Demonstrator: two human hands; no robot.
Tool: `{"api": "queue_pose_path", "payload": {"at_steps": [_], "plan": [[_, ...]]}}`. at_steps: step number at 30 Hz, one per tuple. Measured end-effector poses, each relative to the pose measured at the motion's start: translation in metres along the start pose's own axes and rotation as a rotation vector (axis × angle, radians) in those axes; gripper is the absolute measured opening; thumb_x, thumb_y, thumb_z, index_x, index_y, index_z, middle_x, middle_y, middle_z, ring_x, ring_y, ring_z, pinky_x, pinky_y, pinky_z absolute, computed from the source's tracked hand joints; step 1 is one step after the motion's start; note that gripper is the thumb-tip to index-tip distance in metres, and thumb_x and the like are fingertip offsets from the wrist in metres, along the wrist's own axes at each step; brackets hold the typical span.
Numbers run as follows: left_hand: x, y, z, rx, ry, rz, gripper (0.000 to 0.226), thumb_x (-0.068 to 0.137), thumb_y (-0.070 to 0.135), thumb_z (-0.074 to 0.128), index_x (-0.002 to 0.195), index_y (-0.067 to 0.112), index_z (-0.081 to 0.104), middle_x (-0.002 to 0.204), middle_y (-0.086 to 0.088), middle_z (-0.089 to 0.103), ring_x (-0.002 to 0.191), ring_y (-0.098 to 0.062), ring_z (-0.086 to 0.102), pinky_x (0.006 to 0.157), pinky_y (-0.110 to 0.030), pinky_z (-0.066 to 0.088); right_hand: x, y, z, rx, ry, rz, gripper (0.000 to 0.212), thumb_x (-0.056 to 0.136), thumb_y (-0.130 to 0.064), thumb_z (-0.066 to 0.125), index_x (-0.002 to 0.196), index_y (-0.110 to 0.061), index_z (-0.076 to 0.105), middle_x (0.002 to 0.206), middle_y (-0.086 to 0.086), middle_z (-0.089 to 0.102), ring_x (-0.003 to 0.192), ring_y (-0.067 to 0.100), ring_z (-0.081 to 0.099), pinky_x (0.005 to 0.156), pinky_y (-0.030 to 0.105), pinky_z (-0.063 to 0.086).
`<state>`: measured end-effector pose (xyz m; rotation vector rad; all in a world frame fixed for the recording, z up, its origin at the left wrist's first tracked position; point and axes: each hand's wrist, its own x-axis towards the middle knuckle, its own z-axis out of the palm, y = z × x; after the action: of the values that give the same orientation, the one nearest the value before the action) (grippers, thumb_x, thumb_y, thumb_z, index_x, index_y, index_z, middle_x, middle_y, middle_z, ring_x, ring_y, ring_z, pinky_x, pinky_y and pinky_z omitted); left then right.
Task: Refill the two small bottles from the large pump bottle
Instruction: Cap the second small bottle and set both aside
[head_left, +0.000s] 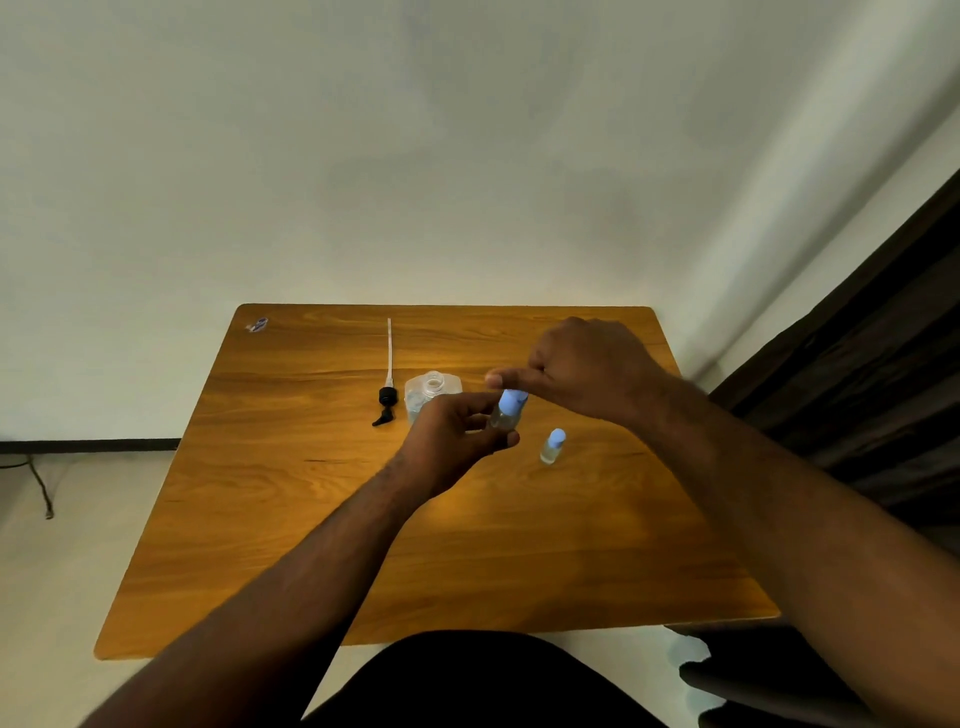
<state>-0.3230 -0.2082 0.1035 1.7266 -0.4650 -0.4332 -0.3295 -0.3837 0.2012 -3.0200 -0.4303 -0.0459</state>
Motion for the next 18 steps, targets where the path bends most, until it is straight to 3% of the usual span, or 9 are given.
{"api": "queue_pose_path", "payload": {"at_steps": [2, 4, 5, 6, 8, 11, 13, 16, 18], "plan": [[0.0, 0.001, 0.0, -0.003, -0.016, 0.009, 0.039, 0.081, 0.01, 0.076, 0.118, 0.02, 0.067, 0.096, 0.012, 0.071, 0.091, -0.003, 0.067, 0.069, -0.016, 0.054, -0.001, 0.006, -0.004, 0.109, 0.025, -0.008, 0.057, 0.083, -0.067, 0.042, 0.062, -0.018, 0.062, 0.057, -0.005, 0.051, 0.053, 0.009, 0.046, 0.051, 0.027, 0.037], [0.0, 0.001, -0.001, -0.014, -0.03, 0.014, 0.042, 0.081, 0.01, 0.075, 0.121, 0.017, 0.065, 0.1, 0.01, 0.07, 0.097, -0.006, 0.066, 0.073, -0.019, 0.056, -0.002, 0.009, -0.012, 0.28, -0.127, -0.088, 0.028, 0.084, -0.047, 0.063, 0.099, -0.026, 0.07, 0.083, -0.011, 0.061, 0.07, 0.007, 0.054, 0.06, 0.024, 0.043], [0.0, 0.001, -0.001, -0.012, -0.033, 0.013, 0.042, 0.081, 0.01, 0.075, 0.121, 0.017, 0.066, 0.102, 0.008, 0.071, 0.101, -0.008, 0.066, 0.077, -0.022, 0.057, -0.002, 0.008, -0.016, 0.307, -0.222, -0.137, 0.031, 0.082, -0.038, 0.069, 0.111, -0.027, 0.066, 0.093, -0.012, 0.061, 0.075, 0.006, 0.055, 0.064, 0.022, 0.045], [0.0, 0.001, -0.002, -0.007, -0.035, 0.009, 0.041, 0.081, 0.01, 0.076, 0.12, 0.018, 0.066, 0.103, 0.007, 0.071, 0.103, -0.009, 0.066, 0.081, -0.024, 0.057, -0.002, 0.007, -0.015, 0.311, -0.277, -0.175, 0.033, 0.081, -0.033, 0.071, 0.112, -0.027, 0.065, 0.097, -0.011, 0.061, 0.075, 0.005, 0.054, 0.064, 0.022, 0.046], [0.001, 0.0, 0.0, 0.01, -0.037, 0.014, 0.036, 0.079, 0.01, 0.076, 0.112, 0.022, 0.068, 0.101, 0.011, 0.072, 0.105, -0.007, 0.066, 0.083, -0.024, 0.056, -0.003, 0.001, -0.009, 0.125, -0.223, -0.165, 0.024, 0.084, -0.046, 0.062, 0.092, -0.024, 0.068, 0.085, -0.007, 0.063, 0.069, 0.007, 0.052, 0.058, 0.025, 0.044], [0.001, 0.001, 0.005, 0.025, -0.041, 0.036, 0.037, 0.079, 0.01, 0.077, 0.108, 0.029, 0.066, 0.096, 0.018, 0.069, 0.101, -0.004, 0.067, 0.084, -0.023, 0.056, -0.004, -0.001, -0.006, -0.128, 0.004, -0.031, 0.065, 0.083, -0.073, 0.028, 0.058, -0.018, 0.052, 0.055, -0.004, 0.048, 0.052, 0.011, 0.045, 0.049, 0.024, 0.03], [0.002, 0.001, 0.006, 0.024, -0.05, 0.045, 0.037, 0.078, 0.01, 0.077, 0.108, 0.03, 0.067, 0.095, 0.02, 0.069, 0.097, 0.004, 0.066, 0.084, -0.021, 0.057, -0.005, 0.002, -0.007, -0.006, 0.024, -0.043, 0.059, 0.084, -0.07, 0.037, 0.069, -0.018, 0.061, 0.059, -0.006, 0.051, 0.054, 0.01, 0.048, 0.05, 0.023, 0.033], [0.002, 0.002, 0.005, 0.056, -0.061, 0.059, 0.033, 0.079, 0.01, 0.077, 0.101, 0.032, 0.068, 0.085, 0.026, 0.069, 0.094, 0.012, 0.063, 0.074, -0.008, 0.052, -0.007, 0.004, -0.012, 0.149, -0.221, -0.156, 0.033, 0.082, -0.045, 0.065, 0.108, -0.025, 0.063, 0.088, -0.009, 0.06, 0.073, 0.006, 0.052, 0.059, 0.02, 0.041], [0.002, 0.001, 0.004, 0.073, -0.069, 0.056, 0.034, 0.08, 0.01, 0.076, 0.098, 0.036, 0.067, 0.083, 0.028, 0.07, 0.092, 0.01, 0.064, 0.072, -0.007, 0.051, -0.008, 0.004, -0.007, 0.09, -0.285, -0.196, 0.029, 0.083, -0.035, 0.067, 0.108, -0.022, 0.062, 0.097, -0.005, 0.062, 0.08, 0.008, 0.053, 0.062, 0.02, 0.042]]}}
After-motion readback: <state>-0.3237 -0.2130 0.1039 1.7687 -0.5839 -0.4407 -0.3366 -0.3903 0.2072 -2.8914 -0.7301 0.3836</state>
